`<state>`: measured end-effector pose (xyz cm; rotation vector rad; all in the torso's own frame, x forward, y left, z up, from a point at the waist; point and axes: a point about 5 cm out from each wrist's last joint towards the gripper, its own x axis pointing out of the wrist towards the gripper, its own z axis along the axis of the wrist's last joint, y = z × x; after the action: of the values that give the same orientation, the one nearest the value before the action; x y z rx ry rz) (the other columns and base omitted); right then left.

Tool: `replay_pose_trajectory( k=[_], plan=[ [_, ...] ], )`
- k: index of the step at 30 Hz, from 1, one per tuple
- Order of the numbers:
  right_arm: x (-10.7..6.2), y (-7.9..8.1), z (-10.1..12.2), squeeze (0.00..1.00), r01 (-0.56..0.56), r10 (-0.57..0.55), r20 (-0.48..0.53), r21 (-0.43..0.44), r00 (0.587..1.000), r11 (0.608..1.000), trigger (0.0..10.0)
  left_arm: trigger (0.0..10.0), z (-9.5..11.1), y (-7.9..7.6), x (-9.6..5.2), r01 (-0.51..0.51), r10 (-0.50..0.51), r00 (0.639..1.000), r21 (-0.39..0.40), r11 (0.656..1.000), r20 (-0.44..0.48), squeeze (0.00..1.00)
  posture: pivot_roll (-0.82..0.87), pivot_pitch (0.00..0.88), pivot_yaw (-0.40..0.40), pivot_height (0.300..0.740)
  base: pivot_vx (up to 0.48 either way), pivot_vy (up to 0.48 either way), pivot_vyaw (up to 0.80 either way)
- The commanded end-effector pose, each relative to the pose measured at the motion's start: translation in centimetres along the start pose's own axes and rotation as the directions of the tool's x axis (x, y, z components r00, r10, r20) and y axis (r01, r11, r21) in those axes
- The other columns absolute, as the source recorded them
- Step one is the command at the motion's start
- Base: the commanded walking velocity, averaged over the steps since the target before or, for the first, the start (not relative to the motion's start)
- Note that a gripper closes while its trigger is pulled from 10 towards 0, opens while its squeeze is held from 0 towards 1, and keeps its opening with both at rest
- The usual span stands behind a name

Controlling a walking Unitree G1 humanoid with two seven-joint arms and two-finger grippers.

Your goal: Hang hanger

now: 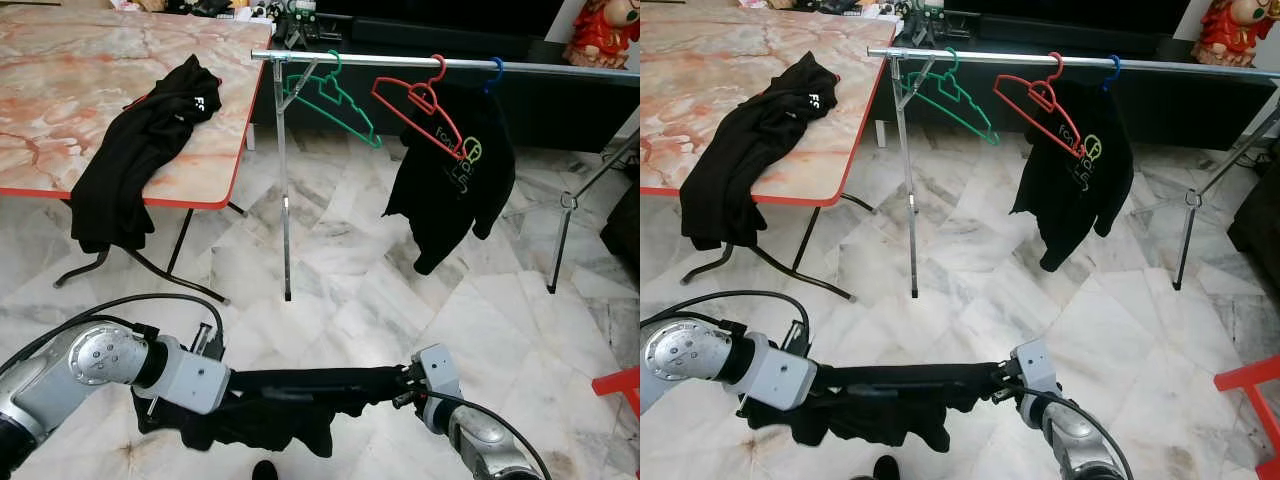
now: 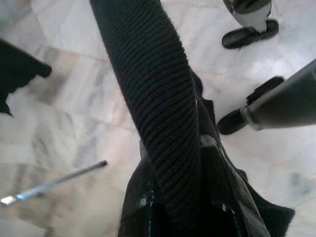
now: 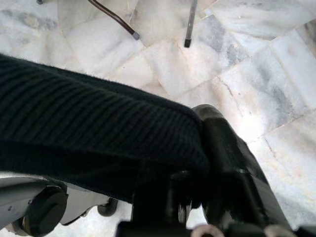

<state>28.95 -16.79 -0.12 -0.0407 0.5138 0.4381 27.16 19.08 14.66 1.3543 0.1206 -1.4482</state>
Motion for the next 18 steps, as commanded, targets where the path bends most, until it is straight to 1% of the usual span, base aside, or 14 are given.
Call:
replay_pose_trajectory(
  k=[1, 5, 6, 8, 9, 10, 12, 14, 15, 16, 17, 18],
  plan=[
    [-1.0, -1.4, -1.1, 0.0, 0.058, -0.058, -0.043, 0.017, 0.997, 0.998, 0.0, 10.0, 0.6, 0.3, 0.1, 0.014, -0.016, 1.0, 0.121, 0.993, 0.016, 0.0, 0.07, 0.176, -0.089, 0.74, 0.0, 0.0, 0.0],
    [-1.0, -1.2, -1.2, 0.0, 0.041, -0.041, -0.051, 0.008, 0.998, 0.999, 0.0, 10.0, 1.5, 0.7, 0.9, -0.001, -0.013, 0.998, 0.204, 0.979, 0.067, 0.0, 0.06, 0.171, -0.092, 0.74, 0.0, 0.0, 0.0],
    [-1.0, -1.0, -1.4, 0.0, 0.027, -0.027, -0.059, 0.0, 0.998, 1.0, 0.0, 10.0, 2.1, 1.1, 1.3, -0.029, 0.004, 0.993, 0.22, 0.975, 0.115, 0.0, 0.06, 0.169, -0.092, 0.74, 0.0, 0.0, 0.0],
    [-1.0, -0.9, -1.6, 0.0, 0.013, -0.013, -0.063, -0.001, 0.998, 1.0, 0.0, 10.0, 2.1, 1.4, 1.4, -0.052, 0.023, 0.991, 0.225, 0.973, 0.129, 0.0, 0.06, 0.165, -0.091, 0.74, 0.0, 0.0, 0.0],
    [-1.0, -0.8, -1.6, 0.0, 0.006, -0.006, -0.065, -0.001, 0.998, 1.0, 0.0, 10.0, 2.0, 1.5, 1.4, -0.06, 0.031, 0.991, 0.229, 0.971, 0.127, 0.0, 0.06, 0.165, -0.091, 0.74, 0.0, 0.0, 0.0],
    [-1.0, -0.5, -1.8, 0.0, -0.019, 0.019, -0.07, 0.007, 0.997, 1.0, 0.0, 10.0, 1.7, 1.8, 1.3, -0.072, 0.044, 0.993, 0.257, 0.964, 0.114, 0.0, 0.06, 0.166, -0.093, 0.74, 0.0, 0.0, 0.0],
    [-1.0, -0.4, -2.0, 0.0, -0.032, 0.032, -0.076, 0.009, 0.997, 0.999, 0.0, 10.0, 1.5, 1.9, 1.2, -0.079, 0.054, 0.994, 0.262, 0.962, 0.098, 0.0, 0.06, 0.167, -0.093, 0.74, 0.0, 0.0, 0.0],
    [-1.2, -0.2, -2.5, 0.0, -0.043, 0.042, -0.097, -0.007, 0.994, 0.999, 0.0, 10.0, 1.1, 2.1, 1.1, -0.094, 0.074, 0.994, 0.283, 0.954, 0.079, 0.0, 0.06, 0.166, -0.093, 0.74, 0.0, 0.0, 0.0],
    [-1.3, -0.2, -2.9, 0.0, -0.049, 0.047, -0.113, -0.009, 0.993, 0.999, 0.0, 10.0, 1.0, 2.5, 1.0, -0.146, 0.119, 0.987, 0.308, 0.94, 0.104, 0.0, 0.06, 0.168, -0.092, 0.74, 0.0, 0.0, 0.0],
    [-1.4, -0.2, -2.9, 0.0, -0.048, 0.047, -0.115, -0.009, 0.992, 0.999, 0.0, 10.0, 1.0, 2.7, 1.0, -0.165, 0.138, 0.985, 0.316, 0.934, 0.106, 0.0, 0.06, 0.171, -0.092, 0.74, 0.0, 0.0, 0.0],
    [-1.4, -0.3, -3.0, 0.0, -0.042, 0.04, -0.115, -0.011, 0.993, 0.999, 0.0, 10.0, 0.8, 2.9, 1.0, -0.163, 0.144, 0.986, 0.333, 0.929, 0.082, 0.0, 0.07, 0.173, -0.093, 0.74, 0.0, 0.0, 0.0],
    [-1.4, -0.3, -3.0, 0.0, -0.035, 0.034, -0.113, -0.01, 0.993, 0.999, 0.0, 10.0, 0.3, 2.9, 0.9, -0.144, 0.142, 0.989, 0.357, 0.923, 0.034, 0.0, 0.07, 0.173, -0.093, 0.74, 0.0, 0.0, 0.0]
  ],
)
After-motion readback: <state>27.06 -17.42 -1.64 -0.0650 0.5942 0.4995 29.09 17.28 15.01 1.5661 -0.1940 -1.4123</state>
